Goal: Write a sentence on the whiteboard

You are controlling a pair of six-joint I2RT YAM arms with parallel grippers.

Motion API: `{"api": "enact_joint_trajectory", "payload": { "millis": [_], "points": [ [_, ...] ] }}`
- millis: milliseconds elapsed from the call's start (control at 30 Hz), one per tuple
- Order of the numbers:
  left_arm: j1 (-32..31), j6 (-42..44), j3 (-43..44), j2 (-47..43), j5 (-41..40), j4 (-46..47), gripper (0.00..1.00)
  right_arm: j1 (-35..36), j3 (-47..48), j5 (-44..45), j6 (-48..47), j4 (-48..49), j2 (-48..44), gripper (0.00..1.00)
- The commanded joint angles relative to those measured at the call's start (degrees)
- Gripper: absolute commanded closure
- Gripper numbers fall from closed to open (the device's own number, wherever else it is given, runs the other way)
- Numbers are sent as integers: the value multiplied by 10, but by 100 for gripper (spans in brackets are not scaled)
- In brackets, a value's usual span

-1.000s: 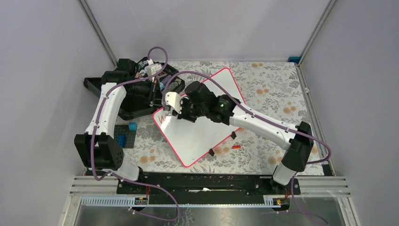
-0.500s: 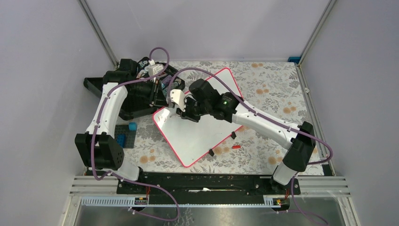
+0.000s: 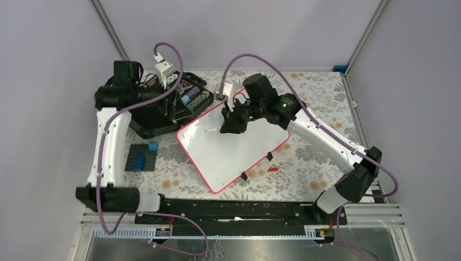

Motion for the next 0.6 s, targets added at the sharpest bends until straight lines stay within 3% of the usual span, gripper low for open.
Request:
{"api": "enact_joint_trajectory", "payload": {
  "millis": [0,200,400,567],
  "points": [
    [-43,68,0,-105,-6,33,12,-32,40,-92,106,-3,4,100],
    [-179,86,-46,-160,-141,65,14,-37,46,-142,222,39,16,100],
    [-240,116,-16,-133,-203,33,17,-38,56,-160,284,67,29,100],
    [-285,135,-35,-120,-247,25,28,-38,60,-180,322,88,35,100]
  ]
}}
